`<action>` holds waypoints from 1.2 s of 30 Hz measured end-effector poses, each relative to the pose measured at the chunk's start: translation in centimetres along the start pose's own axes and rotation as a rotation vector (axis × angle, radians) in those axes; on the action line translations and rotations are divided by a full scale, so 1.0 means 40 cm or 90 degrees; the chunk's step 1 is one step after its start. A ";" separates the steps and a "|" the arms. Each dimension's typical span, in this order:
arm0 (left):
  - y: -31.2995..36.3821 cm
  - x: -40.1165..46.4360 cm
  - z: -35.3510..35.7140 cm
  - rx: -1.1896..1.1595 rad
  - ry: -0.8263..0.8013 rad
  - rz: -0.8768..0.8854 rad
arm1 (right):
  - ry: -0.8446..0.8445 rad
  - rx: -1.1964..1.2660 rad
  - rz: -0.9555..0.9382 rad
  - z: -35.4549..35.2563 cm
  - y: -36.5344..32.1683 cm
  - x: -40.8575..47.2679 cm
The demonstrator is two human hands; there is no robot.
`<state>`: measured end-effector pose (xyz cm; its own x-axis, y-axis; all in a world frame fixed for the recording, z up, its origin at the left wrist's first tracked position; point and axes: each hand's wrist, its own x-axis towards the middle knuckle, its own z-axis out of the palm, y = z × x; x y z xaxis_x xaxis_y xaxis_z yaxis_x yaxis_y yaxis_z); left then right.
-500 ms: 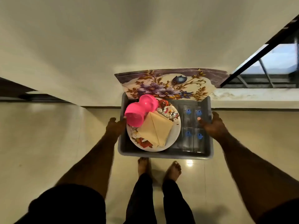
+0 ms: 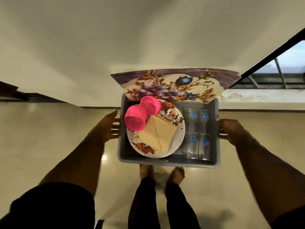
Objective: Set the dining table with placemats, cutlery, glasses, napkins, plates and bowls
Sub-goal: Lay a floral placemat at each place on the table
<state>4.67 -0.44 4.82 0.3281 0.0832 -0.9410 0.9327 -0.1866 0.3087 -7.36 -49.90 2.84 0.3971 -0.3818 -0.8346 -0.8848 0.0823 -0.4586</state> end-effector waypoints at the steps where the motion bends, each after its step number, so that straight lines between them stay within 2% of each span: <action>1: 0.001 0.002 -0.006 0.005 -0.001 -0.005 | -0.001 0.009 -0.001 -0.005 0.003 -0.001; 10: 0.034 -0.129 0.029 0.042 0.010 0.024 | -0.038 0.095 -0.057 -0.104 0.058 -0.149; 14: 0.059 -0.221 0.075 0.114 0.038 0.057 | 0.011 0.135 -0.025 -0.146 0.077 -0.237; 16: 0.081 -0.328 0.094 0.178 0.060 0.079 | 0.054 0.184 -0.001 -0.179 0.084 -0.351; 19: 0.097 -0.325 0.090 0.203 0.072 0.084 | 0.064 0.179 0.000 -0.191 0.093 -0.398; 27: 0.185 -0.457 0.176 0.353 -0.013 0.209 | 0.197 0.321 -0.006 -0.226 0.272 -0.688; 32: 0.245 -0.531 0.272 0.484 -0.103 0.296 | 0.292 0.443 0.017 -0.156 0.422 -0.877; 36: 0.231 -0.628 0.373 0.603 -0.173 0.356 | 0.402 0.549 0.049 -0.075 0.577 -1.054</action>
<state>2.82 -18.87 29.24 0.5123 -0.4378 -0.7388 0.1387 -0.8068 0.5743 -45.27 -34.68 28.35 -0.0691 -0.7352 -0.6743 -0.3334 0.6541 -0.6790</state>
